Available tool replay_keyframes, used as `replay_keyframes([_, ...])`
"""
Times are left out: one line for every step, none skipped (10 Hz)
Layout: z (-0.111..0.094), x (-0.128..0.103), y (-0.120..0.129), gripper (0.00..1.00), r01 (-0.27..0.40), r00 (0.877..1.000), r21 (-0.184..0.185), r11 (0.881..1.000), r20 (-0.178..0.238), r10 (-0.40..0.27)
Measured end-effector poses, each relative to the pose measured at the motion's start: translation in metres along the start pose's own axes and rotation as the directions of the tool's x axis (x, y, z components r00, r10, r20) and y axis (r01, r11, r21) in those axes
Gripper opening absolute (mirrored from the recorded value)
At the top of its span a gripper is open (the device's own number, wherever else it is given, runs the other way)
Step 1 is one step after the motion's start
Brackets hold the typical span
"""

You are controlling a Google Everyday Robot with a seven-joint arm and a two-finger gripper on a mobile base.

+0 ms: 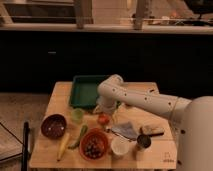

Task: Place apple in purple bowl

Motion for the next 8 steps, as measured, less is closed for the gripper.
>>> replay_keyframes([0.0023, -0.0008, -0.0021, 0.7, 0.01, 1.0, -0.005, 1.0, 0.001, -0.01])
replay_keyframes([0.0045, -0.0009, -0.0025, 0.62, 0.015, 1.0, -0.007, 1.0, 0.004, -0.015])
replay_keyframes([0.0079, -0.0007, -0.0026, 0.52, 0.022, 1.0, -0.01, 1.0, 0.009, -0.022])
replay_keyframes([0.0099, -0.0001, -0.0023, 0.42, 0.026, 1.0, -0.011, 1.0, 0.012, -0.025])
replay_keyframes([0.0106, 0.0004, -0.002, 0.33, 0.028, 0.999, -0.011, 1.0, 0.015, -0.028])
replay_keyframes([0.0108, 0.0006, -0.0015, 0.2, 0.03, 0.999, -0.011, 0.999, 0.017, -0.03])
replay_keyframes([0.01, 0.0011, -0.0008, 0.12, 0.032, 0.999, -0.012, 0.999, 0.015, -0.031])
replay_keyframes([0.0077, 0.0025, 0.0008, 0.03, 0.035, 0.999, -0.013, 0.999, 0.006, -0.035])
